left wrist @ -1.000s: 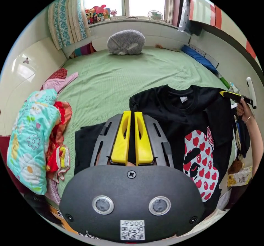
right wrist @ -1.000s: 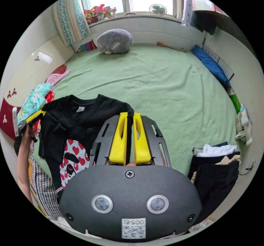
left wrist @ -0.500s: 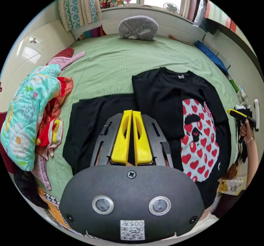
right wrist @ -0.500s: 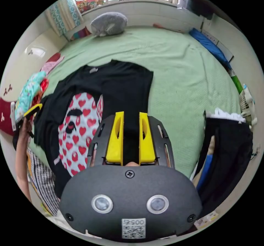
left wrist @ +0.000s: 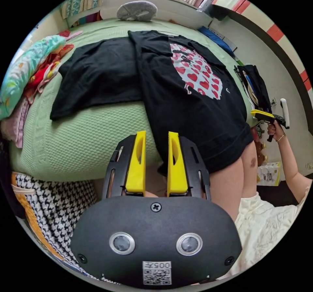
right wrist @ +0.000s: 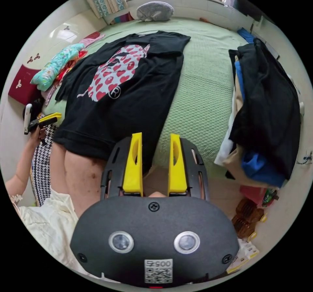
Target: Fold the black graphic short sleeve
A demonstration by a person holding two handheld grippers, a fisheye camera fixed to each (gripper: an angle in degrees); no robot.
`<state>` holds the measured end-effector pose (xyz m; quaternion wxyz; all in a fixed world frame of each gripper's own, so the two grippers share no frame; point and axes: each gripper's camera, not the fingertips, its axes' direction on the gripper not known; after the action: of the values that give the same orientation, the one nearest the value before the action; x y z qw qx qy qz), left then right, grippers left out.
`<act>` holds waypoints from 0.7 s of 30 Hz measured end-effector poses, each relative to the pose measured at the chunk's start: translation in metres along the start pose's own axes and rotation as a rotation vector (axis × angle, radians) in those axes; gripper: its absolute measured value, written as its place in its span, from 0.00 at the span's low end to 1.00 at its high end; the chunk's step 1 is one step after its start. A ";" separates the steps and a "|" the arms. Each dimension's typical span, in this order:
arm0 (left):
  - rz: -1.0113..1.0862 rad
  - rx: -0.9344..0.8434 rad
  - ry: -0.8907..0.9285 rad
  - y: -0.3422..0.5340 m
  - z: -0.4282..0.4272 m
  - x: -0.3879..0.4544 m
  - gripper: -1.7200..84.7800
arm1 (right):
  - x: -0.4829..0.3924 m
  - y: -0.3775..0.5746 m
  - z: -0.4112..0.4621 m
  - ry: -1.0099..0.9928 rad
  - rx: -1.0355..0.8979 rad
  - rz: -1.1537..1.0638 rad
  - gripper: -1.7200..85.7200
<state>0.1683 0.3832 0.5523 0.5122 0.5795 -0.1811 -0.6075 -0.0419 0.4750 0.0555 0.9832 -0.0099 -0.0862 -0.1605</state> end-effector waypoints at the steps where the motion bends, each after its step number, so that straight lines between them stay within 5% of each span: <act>1: -0.012 -0.006 0.025 0.011 0.007 0.005 0.15 | -0.008 0.009 0.007 0.008 -0.001 0.015 0.14; 8: -0.100 0.022 -0.065 0.041 0.024 0.040 0.15 | -0.036 0.029 0.050 0.123 0.002 0.175 0.12; 13: -0.082 0.004 -0.226 0.055 0.019 0.080 0.05 | -0.061 0.032 0.052 0.246 -0.019 0.180 0.03; 21: -0.058 0.158 -0.262 0.070 -0.043 0.087 0.03 | -0.038 0.040 -0.015 0.160 0.156 0.162 0.00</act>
<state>0.2518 0.2985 0.5528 0.4193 0.5388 -0.2766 -0.6763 -0.0619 0.5244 0.0342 0.9944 0.0726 -0.0186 -0.0739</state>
